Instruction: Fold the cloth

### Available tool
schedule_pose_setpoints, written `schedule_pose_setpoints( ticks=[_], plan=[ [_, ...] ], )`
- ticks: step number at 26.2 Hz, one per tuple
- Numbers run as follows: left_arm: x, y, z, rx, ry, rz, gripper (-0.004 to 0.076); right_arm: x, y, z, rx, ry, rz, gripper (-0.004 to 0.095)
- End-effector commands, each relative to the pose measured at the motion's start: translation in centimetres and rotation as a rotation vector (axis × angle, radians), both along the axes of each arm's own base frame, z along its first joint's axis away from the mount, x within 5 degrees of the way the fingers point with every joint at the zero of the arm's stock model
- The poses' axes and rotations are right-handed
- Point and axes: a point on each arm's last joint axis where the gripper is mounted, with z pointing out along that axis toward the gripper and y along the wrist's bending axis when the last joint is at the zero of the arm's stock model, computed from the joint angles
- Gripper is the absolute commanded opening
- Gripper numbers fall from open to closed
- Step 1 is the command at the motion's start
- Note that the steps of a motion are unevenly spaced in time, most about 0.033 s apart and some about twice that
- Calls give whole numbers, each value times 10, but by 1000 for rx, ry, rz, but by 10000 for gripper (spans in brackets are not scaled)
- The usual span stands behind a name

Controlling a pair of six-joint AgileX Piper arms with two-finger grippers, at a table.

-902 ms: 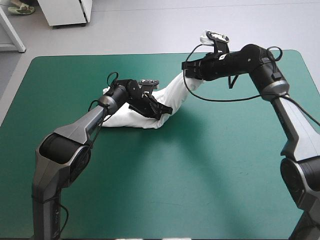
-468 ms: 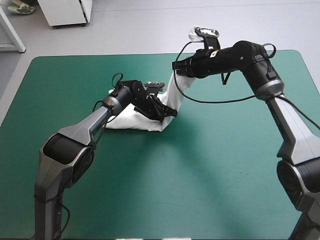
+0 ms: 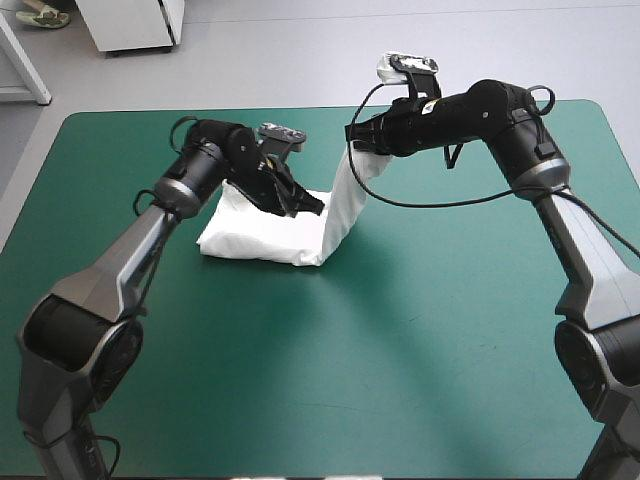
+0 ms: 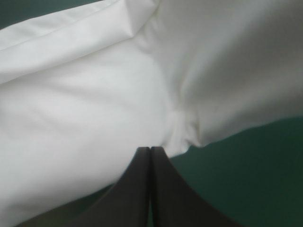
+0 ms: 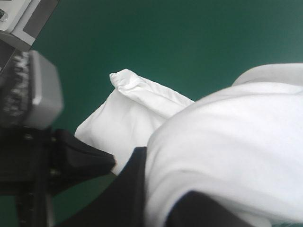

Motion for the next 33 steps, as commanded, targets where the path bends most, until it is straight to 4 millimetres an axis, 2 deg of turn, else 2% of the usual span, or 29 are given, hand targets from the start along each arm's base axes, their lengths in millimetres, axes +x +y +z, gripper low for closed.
schedule_pose_setpoints(
  ticks=[1,5,10,12,13,14,16,19,22,24,25,27,28,31,33],
  plan=[
    [-30,36,53,39,-111,50,-9,-16,5,41,113,-142,21,-18],
    [-62,80,48,95,-66,134,-9,-10,35,33,123,-137,82,-18],
    [-118,130,21,114,17,267,-9,2,88,11,127,-122,179,-17],
    [-133,140,15,108,13,303,-9,8,107,0,131,-114,211,-15],
    [-143,144,10,105,10,315,-9,11,121,-10,134,-97,237,3],
    [-149,147,7,108,13,318,-9,11,129,-12,146,-98,265,32],
    [-162,149,-1,115,27,317,-9,12,148,-21,175,-96,325,176],
    [-175,151,-12,126,62,315,-9,11,166,-26,184,-123,365,543],
    [-181,152,-18,130,75,314,-9,10,168,-21,188,-148,373,844],
    [-182,152,-18,131,76,314,-9,8,165,-15,192,-143,373,925],
    [-182,152,-18,131,76,314,-9,7,163,-13,187,-121,359,930],
    [-181,152,-18,121,71,315,-9,10,145,-12,85,-65,299,921],
    [-181,152,-18,121,71,315,-9,12,132,-16,-13,-15,255,893],
    [-181,151,-18,116,68,314,-9,23,118,-24,-97,23,115,816],
    [-181,149,-18,97,74,309,-9,25,109,-40,-191,91,26,774]
  ],
)
